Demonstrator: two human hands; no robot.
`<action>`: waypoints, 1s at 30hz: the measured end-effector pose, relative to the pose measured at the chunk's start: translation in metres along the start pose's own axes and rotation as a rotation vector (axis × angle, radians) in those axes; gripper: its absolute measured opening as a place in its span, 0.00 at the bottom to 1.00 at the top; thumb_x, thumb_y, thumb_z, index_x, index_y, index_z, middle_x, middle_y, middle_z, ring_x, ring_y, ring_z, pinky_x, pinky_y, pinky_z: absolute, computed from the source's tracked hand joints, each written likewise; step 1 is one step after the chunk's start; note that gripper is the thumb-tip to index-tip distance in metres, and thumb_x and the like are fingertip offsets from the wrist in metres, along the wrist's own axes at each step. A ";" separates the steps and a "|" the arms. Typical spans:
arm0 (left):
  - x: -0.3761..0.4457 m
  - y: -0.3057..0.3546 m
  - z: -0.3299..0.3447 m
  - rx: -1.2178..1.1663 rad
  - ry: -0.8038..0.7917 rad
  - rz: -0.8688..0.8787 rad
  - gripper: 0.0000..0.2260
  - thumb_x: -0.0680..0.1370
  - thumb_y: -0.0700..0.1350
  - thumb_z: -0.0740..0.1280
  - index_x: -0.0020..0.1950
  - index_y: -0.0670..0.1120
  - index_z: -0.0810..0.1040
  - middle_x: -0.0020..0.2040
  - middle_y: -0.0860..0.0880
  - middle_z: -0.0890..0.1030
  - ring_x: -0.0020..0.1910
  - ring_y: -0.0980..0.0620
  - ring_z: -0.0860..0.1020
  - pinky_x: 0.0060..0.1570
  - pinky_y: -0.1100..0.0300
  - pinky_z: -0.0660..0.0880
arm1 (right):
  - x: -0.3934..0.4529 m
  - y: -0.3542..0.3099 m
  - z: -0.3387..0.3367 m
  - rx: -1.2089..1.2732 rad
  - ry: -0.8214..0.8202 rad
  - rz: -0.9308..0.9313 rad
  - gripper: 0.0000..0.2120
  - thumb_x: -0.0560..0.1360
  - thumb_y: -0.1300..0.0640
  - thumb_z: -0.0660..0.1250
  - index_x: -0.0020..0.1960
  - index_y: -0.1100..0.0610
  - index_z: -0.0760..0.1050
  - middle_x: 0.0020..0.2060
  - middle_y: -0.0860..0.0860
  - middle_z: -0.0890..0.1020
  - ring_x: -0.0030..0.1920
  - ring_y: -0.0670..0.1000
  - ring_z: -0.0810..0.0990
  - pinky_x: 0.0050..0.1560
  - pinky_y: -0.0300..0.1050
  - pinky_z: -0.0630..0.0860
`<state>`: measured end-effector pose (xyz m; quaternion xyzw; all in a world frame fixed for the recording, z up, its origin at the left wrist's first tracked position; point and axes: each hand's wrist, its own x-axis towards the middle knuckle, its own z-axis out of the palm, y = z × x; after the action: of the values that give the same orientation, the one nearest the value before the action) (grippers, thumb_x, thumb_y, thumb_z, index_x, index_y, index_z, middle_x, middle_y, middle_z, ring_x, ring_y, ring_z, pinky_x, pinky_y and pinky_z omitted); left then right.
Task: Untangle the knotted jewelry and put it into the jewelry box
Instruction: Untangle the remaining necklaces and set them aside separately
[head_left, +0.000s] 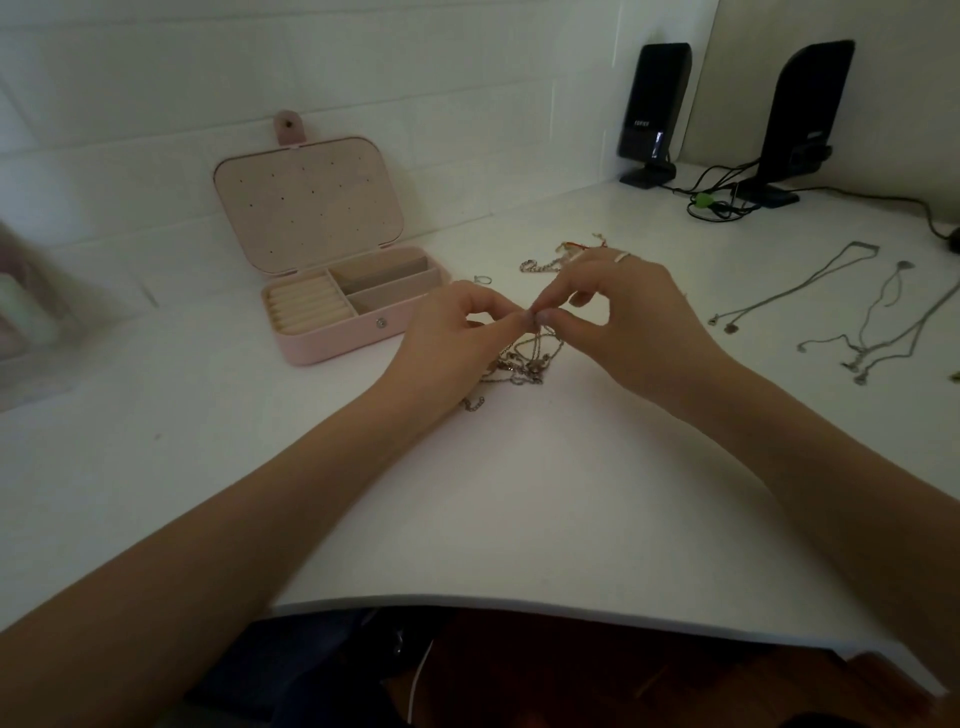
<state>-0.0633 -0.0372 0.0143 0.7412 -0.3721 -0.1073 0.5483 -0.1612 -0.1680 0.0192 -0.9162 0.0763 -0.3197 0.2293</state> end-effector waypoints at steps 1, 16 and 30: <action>0.000 -0.001 0.000 -0.004 0.003 0.012 0.12 0.75 0.46 0.71 0.32 0.55 0.78 0.31 0.57 0.74 0.23 0.63 0.69 0.26 0.69 0.62 | 0.000 0.000 0.000 -0.006 -0.001 -0.002 0.04 0.73 0.54 0.70 0.42 0.46 0.80 0.41 0.42 0.77 0.44 0.45 0.74 0.53 0.54 0.73; 0.004 -0.008 0.003 0.023 0.030 0.056 0.10 0.75 0.45 0.70 0.35 0.53 0.76 0.43 0.52 0.78 0.30 0.60 0.69 0.32 0.67 0.63 | -0.002 -0.004 -0.001 -0.171 0.016 -0.048 0.03 0.74 0.54 0.69 0.41 0.48 0.76 0.40 0.41 0.74 0.42 0.45 0.73 0.54 0.49 0.65; -0.002 -0.004 0.001 0.032 0.028 0.162 0.03 0.74 0.42 0.70 0.46 0.49 0.79 0.41 0.52 0.76 0.25 0.60 0.67 0.29 0.70 0.64 | 0.002 -0.002 0.000 0.144 0.005 0.152 0.07 0.72 0.58 0.69 0.37 0.49 0.76 0.36 0.43 0.79 0.35 0.40 0.75 0.41 0.30 0.69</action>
<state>-0.0637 -0.0361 0.0103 0.7187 -0.4248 -0.0461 0.5485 -0.1595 -0.1670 0.0216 -0.8881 0.1230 -0.3085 0.3177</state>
